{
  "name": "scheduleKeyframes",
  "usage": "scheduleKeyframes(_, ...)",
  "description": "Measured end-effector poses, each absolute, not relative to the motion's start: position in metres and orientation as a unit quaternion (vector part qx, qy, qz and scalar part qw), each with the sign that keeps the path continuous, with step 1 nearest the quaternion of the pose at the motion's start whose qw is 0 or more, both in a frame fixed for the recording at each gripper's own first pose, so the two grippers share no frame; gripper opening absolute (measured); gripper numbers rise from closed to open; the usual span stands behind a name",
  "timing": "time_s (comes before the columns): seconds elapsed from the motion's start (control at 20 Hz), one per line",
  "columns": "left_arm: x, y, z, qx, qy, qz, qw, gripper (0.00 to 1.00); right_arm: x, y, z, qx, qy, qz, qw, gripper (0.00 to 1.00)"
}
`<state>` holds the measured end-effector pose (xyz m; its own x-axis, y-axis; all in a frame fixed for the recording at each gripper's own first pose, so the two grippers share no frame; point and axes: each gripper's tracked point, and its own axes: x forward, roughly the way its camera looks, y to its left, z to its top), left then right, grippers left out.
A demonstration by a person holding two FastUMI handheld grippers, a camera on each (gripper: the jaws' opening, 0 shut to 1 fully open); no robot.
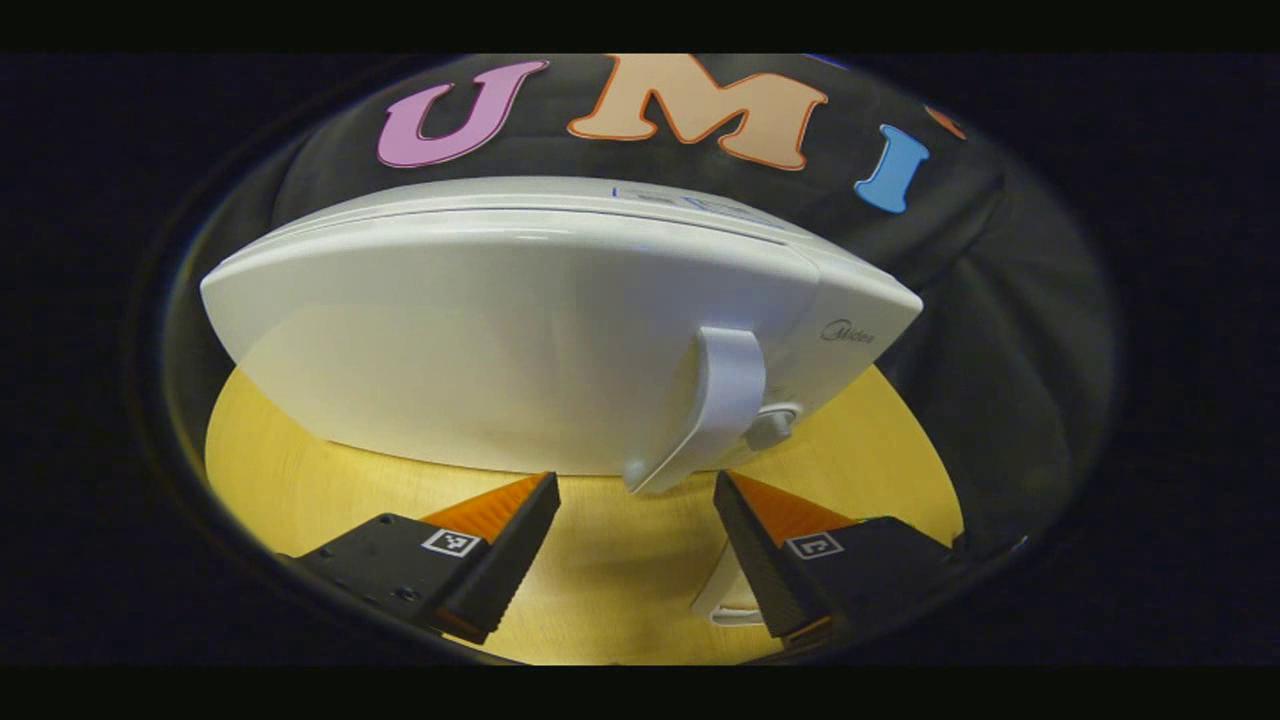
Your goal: Open the microwave oven with the left hand, put the food in, and close the microwave oven.
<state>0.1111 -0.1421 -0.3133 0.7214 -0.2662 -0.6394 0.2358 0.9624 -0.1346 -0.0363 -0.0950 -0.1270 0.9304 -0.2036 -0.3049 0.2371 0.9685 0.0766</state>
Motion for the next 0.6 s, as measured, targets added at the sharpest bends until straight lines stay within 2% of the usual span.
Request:
scheduleKeyframes(0.05,0.114,-0.146,-0.316,-0.020,0.348,-0.135,0.928,0.95,-0.036,-0.098,-0.129,0.066,0.151,-0.112,0.980,0.92)
scheduleKeyframes(0.2,0.120,-0.153,-0.320,-0.013,0.349,-0.130,0.928,0.90,-0.034,-0.104,-0.130,0.094,0.154,-0.108,0.978,0.92)
scheduleKeyframes(0.25,0.121,-0.155,-0.321,-0.012,0.348,-0.127,0.929,0.82,-0.034,-0.106,-0.129,0.100,0.152,-0.106,0.978,0.92)
scheduleKeyframes(0.4,0.126,-0.157,-0.323,-0.006,0.348,-0.122,0.929,0.72,-0.033,-0.117,-0.124,0.103,0.142,-0.108,0.979,0.89)
scheduleKeyframes(0.45,0.127,-0.158,-0.324,-0.004,0.348,-0.120,0.930,0.77,-0.033,-0.120,-0.126,0.104,0.142,-0.109,0.978,0.89)
scheduleKeyframes(0.5,0.130,-0.158,-0.324,-0.001,0.347,-0.117,0.930,0.65,-0.034,-0.123,-0.127,0.105,0.142,-0.110,0.978,0.89)
scheduleKeyframes(0.55,0.131,-0.158,-0.325,0.002,0.347,-0.114,0.931,0.68,-0.034,-0.125,-0.128,0.107,0.143,-0.112,0.978,0.89)
scheduleKeyframes(0.6,0.133,-0.157,-0.325,0.004,0.346,-0.108,0.932,0.55,-0.035,-0.128,-0.131,0.110,0.145,-0.113,0.977,0.89)
